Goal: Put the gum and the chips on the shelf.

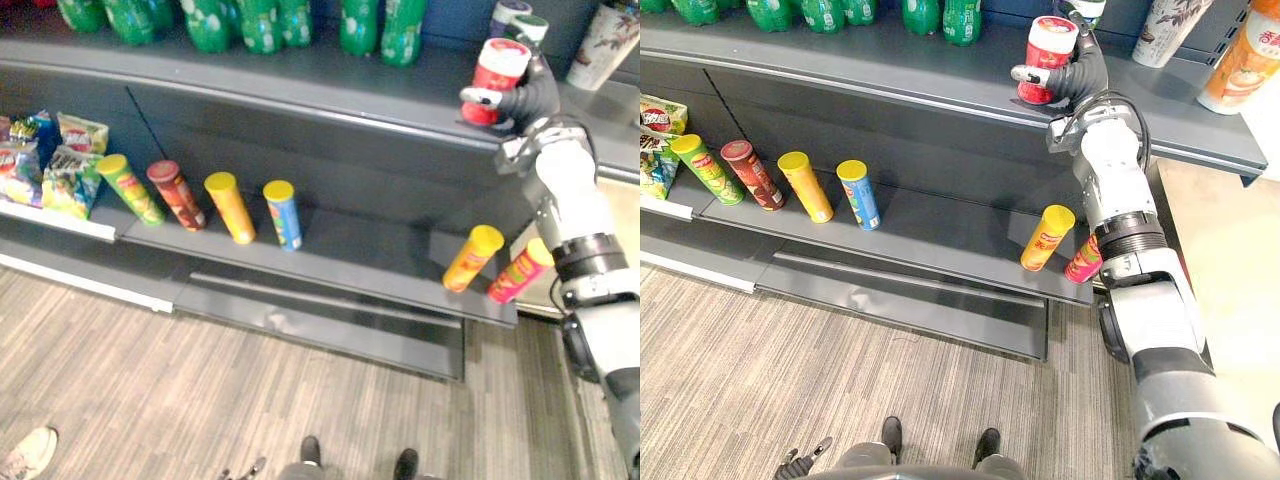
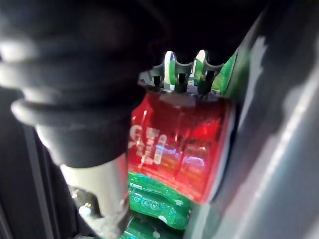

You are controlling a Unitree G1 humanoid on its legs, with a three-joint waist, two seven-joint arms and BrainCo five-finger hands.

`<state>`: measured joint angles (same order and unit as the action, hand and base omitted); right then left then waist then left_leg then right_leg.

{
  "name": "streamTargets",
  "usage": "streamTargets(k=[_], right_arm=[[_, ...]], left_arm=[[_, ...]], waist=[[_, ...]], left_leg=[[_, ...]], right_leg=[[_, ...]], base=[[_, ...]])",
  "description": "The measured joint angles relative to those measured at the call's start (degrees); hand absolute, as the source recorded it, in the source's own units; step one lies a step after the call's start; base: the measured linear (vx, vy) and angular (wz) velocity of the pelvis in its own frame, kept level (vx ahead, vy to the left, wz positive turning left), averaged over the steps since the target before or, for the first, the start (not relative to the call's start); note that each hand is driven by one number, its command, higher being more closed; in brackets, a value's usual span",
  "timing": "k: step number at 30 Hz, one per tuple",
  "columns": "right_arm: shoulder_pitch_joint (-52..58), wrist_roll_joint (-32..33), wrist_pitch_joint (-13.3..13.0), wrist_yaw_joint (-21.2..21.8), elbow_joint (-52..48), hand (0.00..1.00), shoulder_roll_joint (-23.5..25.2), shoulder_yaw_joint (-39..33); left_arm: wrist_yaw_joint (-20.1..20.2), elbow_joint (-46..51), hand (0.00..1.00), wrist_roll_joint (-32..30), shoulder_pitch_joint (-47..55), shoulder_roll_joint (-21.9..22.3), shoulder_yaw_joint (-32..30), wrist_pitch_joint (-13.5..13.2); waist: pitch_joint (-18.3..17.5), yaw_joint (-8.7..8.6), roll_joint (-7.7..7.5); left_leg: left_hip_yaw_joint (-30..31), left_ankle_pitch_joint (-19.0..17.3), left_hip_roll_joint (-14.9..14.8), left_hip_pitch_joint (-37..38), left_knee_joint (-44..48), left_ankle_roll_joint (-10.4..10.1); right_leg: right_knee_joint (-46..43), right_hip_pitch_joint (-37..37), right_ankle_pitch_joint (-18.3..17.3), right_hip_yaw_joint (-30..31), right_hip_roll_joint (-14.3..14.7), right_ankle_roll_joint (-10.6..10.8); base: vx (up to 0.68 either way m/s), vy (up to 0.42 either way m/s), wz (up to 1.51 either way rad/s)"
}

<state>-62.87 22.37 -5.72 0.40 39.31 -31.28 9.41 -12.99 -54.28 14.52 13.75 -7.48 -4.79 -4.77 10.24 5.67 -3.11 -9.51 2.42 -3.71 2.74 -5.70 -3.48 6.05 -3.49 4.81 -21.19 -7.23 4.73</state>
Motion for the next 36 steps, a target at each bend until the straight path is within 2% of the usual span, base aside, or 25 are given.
streamTargets(k=[4, 13, 19, 23, 26, 28, 31, 34, 36], right_arm=[[-0.01, 0.04, -0.19, 0.24, 0.11, 0.00, -0.06, 0.00], [-0.01, 0.13, -1.04, 1.20, 0.46, 0.00, -0.31, 0.01], [0.05, 0.16, -2.63, 1.32, 0.40, 0.00, -0.31, 0.20], [0.06, 0.11, -4.65, 1.03, -1.90, 0.00, -0.59, 0.20], [0.05, 0.09, -6.90, 0.90, -6.65, 0.00, -3.87, 1.00], [-0.01, 0.11, -8.28, -0.12, -10.26, 0.00, -5.32, 1.05], [-0.01, 0.15, -9.59, -0.74, -12.84, 0.00, -6.52, 1.04], [0.11, 0.58, -10.05, -1.24, -15.75, 0.00, -6.85, 0.64], [0.52, 1.65, -11.33, -1.37, -18.85, 0.00, -7.05, -0.31]], left_arm=[[0.14, 0.13, 0.00, -0.01, -0.11, -0.01, 0.14, 0.00], [0.54, 0.26, 0.00, -0.01, -0.13, -0.20, 0.16, -0.01], [0.82, 0.54, 0.00, -0.04, -0.10, -0.33, 0.16, -0.01], [0.88, 0.54, 0.00, -1.87, -0.20, -0.49, 0.02, 0.01], [0.89, 0.52, 0.00, -2.25, -0.44, -0.62, -0.05, 0.01], [0.89, 0.09, 0.00, -2.27, -0.41, -0.81, -0.09, 0.01], [0.89, -0.12, 0.00, -2.32, -0.50, -1.18, -0.10, -0.01], [0.87, -0.61, 0.00, -2.32, -0.49, -1.30, -0.10, -0.03], [0.86, -0.61, 0.00, -2.33, -0.51, -1.30, -0.10, -0.05]], waist=[[0.14, 0.80, 0.01], [0.36, 0.86, -0.39], [0.52, 0.83, -0.69], [0.47, 0.52, -0.78], [0.38, 0.44, -0.94], [0.16, -0.65, -1.25], [-0.25, -0.96, -1.75], [-0.86, -2.00, -1.82], [-1.44, -2.49, -1.79]], left_leg=[[-0.85, -0.08, -0.05, 0.38, -0.05, -0.06], [-1.10, -0.09, -0.12, 0.47, -0.02, -0.06], [-2.29, -0.17, -0.15, 0.83, 0.21, -0.09], [-3.02, -0.36, -0.62, 1.40, 0.22, -0.05], [-3.88, -0.42, -0.97, 1.51, 0.22, -0.12], [-4.13, -0.45, -1.30, 1.54, 0.21, -0.17], [-5.34, -0.56, -1.82, 1.60, 0.22, -0.37], [-5.65, -0.62, -2.08, 1.84, 0.21, -0.47], [-5.78, -0.64, -2.13, 1.86, 0.21, -0.50]], right_leg=[[0.00, 0.02, 0.00, 0.85, 0.03, 0.00], [0.00, 0.04, 0.02, 1.40, 0.06, 0.00], [0.00, 0.23, 0.17, 2.35, 0.05, 0.14], [0.00, 0.19, 0.30, 3.11, 0.19, 0.29], [0.00, 0.48, 0.38, 3.88, 0.56, 0.18], [0.00, 0.69, 0.39, 4.32, 0.89, 0.17], [0.01, 1.31, 0.65, 5.40, 1.12, -0.17], [0.01, 1.30, 0.65, 5.75, 1.36, -0.17], [0.01, 1.36, 0.65, 5.89, 1.42, -0.17]], base=[[0.00, 0.000, -0.10], [0.00, 0.000, 0.00], [0.01, -0.001, -0.07], [0.01, -0.015, -0.11], [0.00, -0.016, -0.13], [-0.01, -0.023, -0.11], [-0.01, -0.019, -0.24], [-0.01, -0.022, -0.08], [0.00, -0.007, -0.02]])
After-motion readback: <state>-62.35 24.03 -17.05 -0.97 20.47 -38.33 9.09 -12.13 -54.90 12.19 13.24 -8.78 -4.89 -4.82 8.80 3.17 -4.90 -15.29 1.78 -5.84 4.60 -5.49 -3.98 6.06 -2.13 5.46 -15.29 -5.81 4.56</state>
